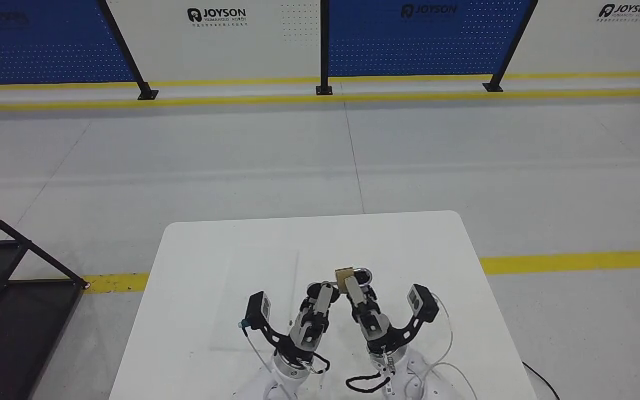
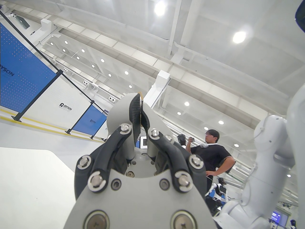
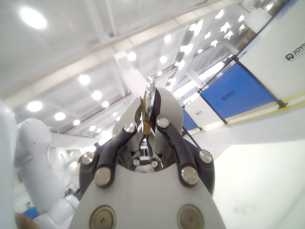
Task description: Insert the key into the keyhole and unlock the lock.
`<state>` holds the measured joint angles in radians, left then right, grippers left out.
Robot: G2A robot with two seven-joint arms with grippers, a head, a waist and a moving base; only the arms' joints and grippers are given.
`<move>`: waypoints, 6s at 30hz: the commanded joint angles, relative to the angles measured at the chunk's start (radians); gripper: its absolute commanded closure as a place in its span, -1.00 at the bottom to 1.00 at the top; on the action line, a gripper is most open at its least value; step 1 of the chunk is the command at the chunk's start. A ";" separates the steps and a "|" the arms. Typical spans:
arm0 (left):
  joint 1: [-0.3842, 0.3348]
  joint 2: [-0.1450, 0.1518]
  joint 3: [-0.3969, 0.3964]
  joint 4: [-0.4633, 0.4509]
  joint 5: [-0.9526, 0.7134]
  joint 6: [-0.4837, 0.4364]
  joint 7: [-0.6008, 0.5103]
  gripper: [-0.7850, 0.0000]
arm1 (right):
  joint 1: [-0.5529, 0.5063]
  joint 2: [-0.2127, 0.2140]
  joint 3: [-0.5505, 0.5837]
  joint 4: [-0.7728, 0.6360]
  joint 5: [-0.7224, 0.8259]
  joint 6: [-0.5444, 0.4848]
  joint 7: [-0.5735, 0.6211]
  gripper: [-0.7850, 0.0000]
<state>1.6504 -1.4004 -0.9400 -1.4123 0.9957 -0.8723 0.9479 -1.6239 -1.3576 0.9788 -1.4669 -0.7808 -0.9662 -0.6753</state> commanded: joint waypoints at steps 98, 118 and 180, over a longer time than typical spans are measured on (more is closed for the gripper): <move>-0.075 0.030 0.083 0.161 0.387 0.390 0.354 0.45 | -0.130 0.011 0.109 -0.143 -0.028 0.156 0.175 1.00; -0.010 0.113 -0.039 0.045 0.030 -0.117 -0.117 0.15 | -0.129 0.016 0.113 -0.138 -0.049 0.143 0.147 1.00; -0.005 0.100 -0.007 0.004 0.197 0.137 -0.060 1.00 | -0.147 0.030 0.100 -0.156 -0.143 0.241 0.131 1.00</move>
<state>1.6462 -1.3005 -0.9467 -1.4080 1.1902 -0.7414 0.8850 -1.7708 -1.3281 1.0790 -1.6225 -0.9212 -0.7284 -0.5434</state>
